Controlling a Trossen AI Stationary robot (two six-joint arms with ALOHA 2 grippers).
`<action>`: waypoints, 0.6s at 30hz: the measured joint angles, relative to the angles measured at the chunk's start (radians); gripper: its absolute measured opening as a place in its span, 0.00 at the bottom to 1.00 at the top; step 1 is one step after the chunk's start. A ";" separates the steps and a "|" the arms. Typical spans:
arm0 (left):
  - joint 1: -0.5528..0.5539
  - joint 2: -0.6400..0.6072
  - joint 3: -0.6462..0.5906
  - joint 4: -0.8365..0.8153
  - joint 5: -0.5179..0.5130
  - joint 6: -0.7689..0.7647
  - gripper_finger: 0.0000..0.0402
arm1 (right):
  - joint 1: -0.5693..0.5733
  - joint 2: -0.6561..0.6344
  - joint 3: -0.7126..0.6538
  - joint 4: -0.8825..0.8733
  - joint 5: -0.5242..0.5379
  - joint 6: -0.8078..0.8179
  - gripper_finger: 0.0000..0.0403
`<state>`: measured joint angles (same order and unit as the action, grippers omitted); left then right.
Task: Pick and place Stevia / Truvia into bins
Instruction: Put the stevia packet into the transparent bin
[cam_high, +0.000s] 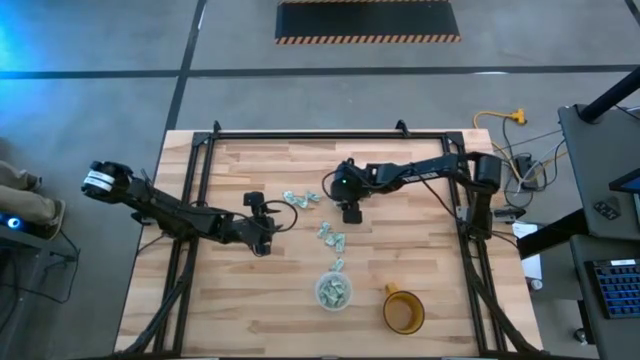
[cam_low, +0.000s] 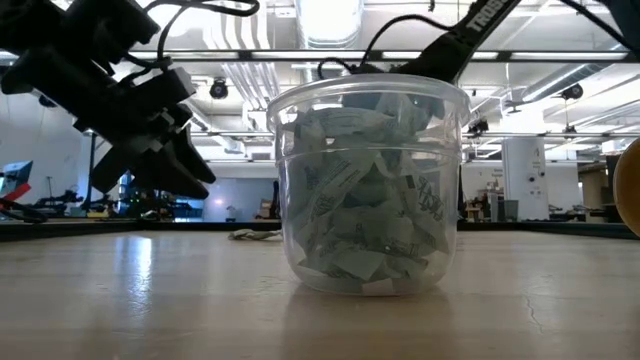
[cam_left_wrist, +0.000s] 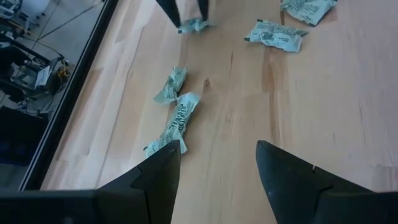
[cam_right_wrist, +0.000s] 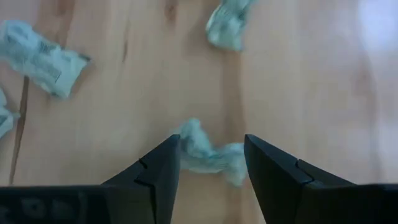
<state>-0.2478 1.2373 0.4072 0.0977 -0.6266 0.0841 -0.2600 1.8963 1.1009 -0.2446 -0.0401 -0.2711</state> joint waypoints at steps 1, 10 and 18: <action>0.000 0.000 0.000 0.001 0.000 0.000 0.48 | 0.000 0.012 0.010 -0.015 -0.013 -0.006 0.41; 0.000 0.000 0.000 0.001 0.003 0.000 0.48 | -0.002 0.094 0.082 -0.071 -0.051 -0.021 0.38; 0.000 0.000 0.000 0.002 0.002 0.000 0.48 | -0.001 0.073 0.081 -0.079 -0.038 -0.013 0.30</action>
<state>-0.2478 1.2373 0.4072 0.0994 -0.6243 0.0837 -0.2611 1.9695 1.1823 -0.3238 -0.0784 -0.2839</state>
